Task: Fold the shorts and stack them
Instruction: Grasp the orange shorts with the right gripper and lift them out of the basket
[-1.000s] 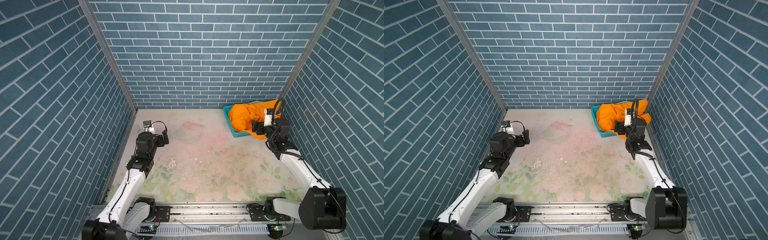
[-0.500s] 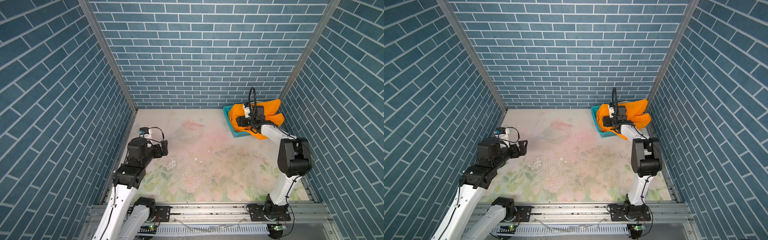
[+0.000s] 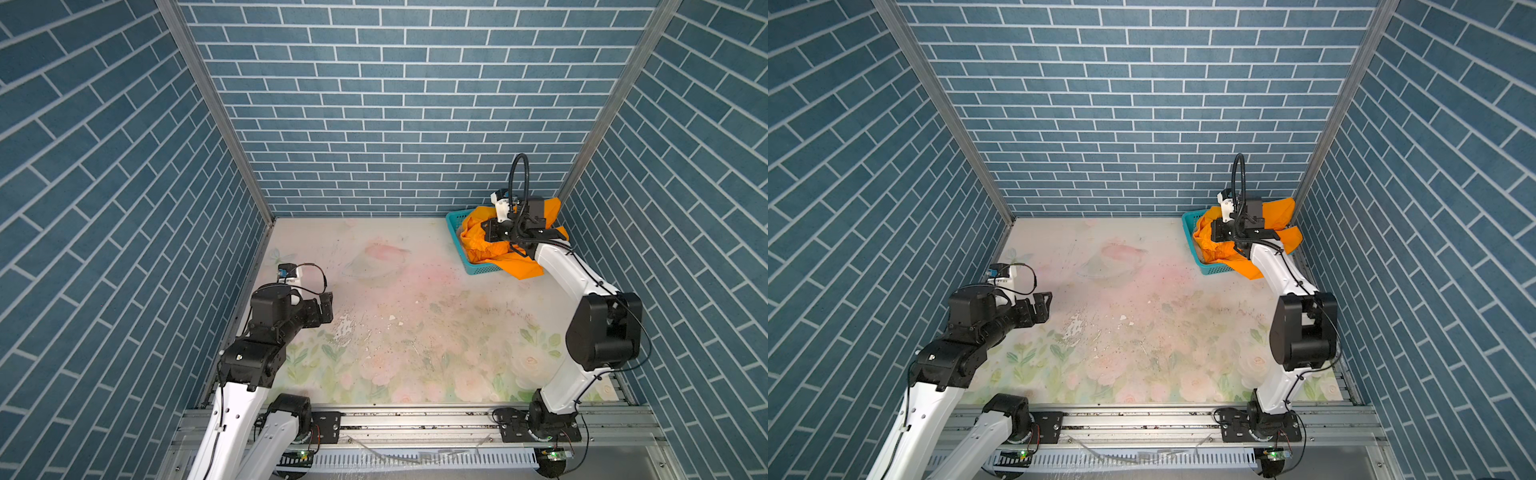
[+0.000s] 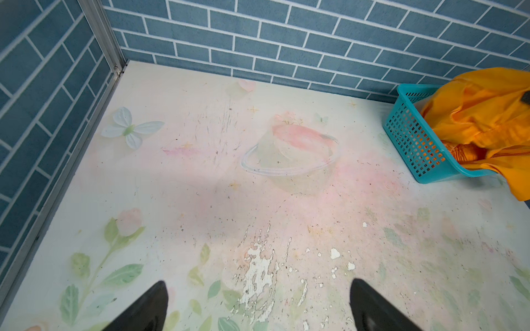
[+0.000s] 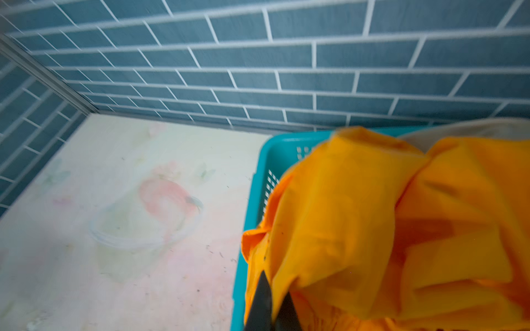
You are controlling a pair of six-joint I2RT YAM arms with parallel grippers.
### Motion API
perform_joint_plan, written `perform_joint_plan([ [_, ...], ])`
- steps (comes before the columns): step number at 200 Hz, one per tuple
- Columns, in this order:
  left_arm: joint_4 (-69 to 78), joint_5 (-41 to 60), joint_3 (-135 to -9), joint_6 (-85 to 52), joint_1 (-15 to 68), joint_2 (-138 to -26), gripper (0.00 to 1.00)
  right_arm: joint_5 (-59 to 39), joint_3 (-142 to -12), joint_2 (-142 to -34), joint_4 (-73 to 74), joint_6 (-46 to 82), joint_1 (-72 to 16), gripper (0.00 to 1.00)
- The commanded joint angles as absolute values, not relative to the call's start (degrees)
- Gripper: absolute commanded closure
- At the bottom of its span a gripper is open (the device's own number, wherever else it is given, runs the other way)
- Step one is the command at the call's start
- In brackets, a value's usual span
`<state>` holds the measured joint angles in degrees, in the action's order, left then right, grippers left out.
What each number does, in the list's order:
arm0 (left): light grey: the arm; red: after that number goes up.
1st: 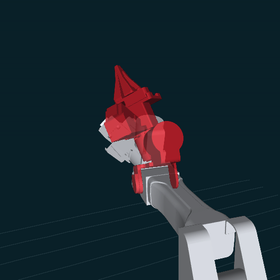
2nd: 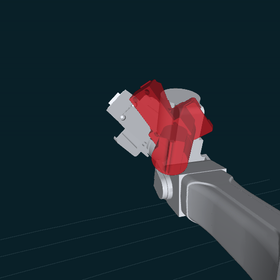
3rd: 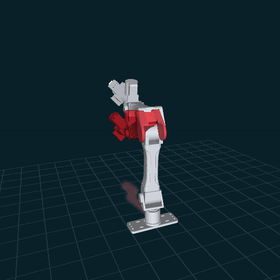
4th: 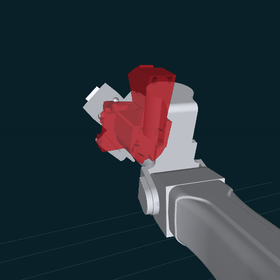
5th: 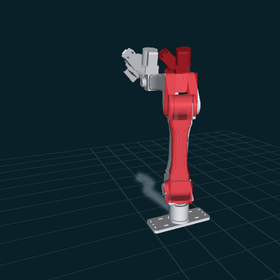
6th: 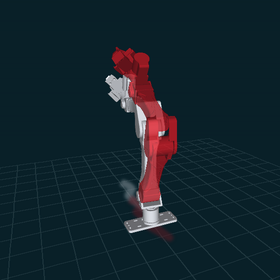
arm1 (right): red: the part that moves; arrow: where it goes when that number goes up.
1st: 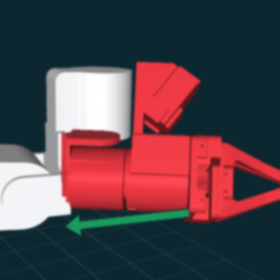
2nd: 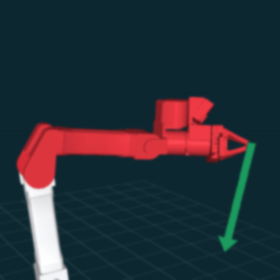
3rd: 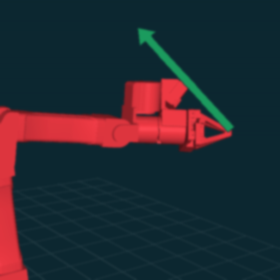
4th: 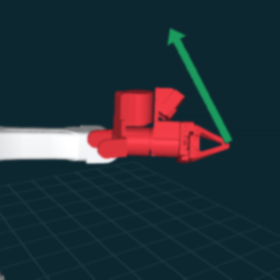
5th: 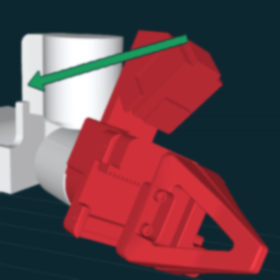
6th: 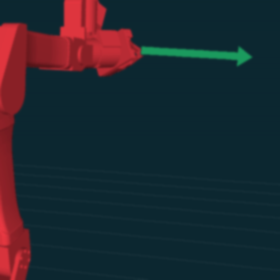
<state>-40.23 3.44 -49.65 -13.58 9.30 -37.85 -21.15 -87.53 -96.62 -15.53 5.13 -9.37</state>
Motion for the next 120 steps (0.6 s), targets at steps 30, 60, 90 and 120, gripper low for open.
perform_joint_plan([
  [30,-44.9,2.8,-54.6,-10.0,9.5,-37.7,0.00,-32.7,-111.0,-90.2,-34.3,7.5,-20.1,1.00],
  [60,-46.5,4.2,-57.5,-9.5,9.5,-38.5,0.00,-33.4,-125.7,-93.3,-45.6,8.1,-28.9,1.00],
  [90,-49.8,5.9,-61.2,-9.1,9.5,-38.7,0.00,-38.7,-131.0,-94.9,-48.6,11.7,-35.1,1.00],
  [120,-53.6,6.8,-63.7,-7.6,9.5,-37.4,0.00,-45.5,-130.2,-96.8,-49.0,14.2,-39.6,1.00],
])
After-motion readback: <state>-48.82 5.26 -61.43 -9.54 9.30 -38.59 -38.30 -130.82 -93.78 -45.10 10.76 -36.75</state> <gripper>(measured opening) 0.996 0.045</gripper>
